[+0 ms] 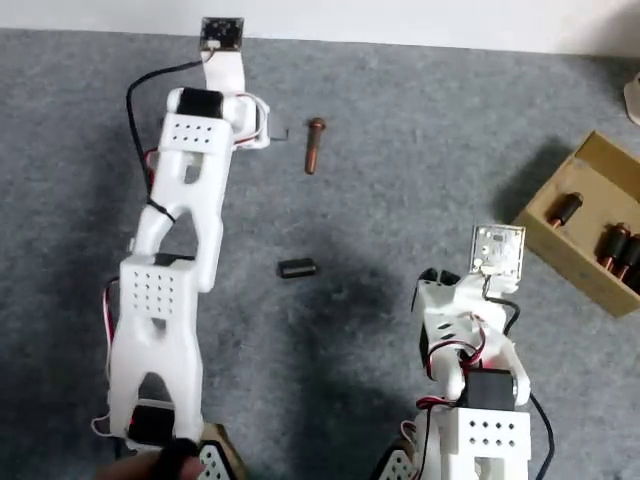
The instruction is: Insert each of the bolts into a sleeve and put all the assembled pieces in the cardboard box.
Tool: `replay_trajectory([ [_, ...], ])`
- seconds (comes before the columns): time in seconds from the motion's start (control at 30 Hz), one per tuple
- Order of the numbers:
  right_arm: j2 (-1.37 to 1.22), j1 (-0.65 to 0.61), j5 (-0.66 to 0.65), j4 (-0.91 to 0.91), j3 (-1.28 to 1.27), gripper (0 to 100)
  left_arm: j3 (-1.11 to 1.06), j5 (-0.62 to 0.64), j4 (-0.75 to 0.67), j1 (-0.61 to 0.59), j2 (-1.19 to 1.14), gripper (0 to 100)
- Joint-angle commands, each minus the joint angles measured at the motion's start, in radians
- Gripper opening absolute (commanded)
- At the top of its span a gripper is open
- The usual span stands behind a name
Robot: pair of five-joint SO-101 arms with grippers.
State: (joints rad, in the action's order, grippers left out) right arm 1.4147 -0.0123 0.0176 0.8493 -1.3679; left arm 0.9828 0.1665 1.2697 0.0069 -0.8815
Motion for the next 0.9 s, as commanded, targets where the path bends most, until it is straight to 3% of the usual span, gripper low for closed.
replay_trajectory([
  [0.0, 0.008, -0.013, -0.012, -0.024, 0.004, 5.0, 0.124, -0.049, 0.005, 0.015, -0.028, 30],
  [0.73, 0.008, -0.013, -0.012, -0.024, 0.002, 5.0, 0.392, -0.058, -0.015, 0.065, -0.341, 30],
  [0.87, 0.008, -0.028, -0.012, -0.024, 0.002, 5.0, 0.390, -0.124, -0.068, 0.071, -0.372, 30],
])
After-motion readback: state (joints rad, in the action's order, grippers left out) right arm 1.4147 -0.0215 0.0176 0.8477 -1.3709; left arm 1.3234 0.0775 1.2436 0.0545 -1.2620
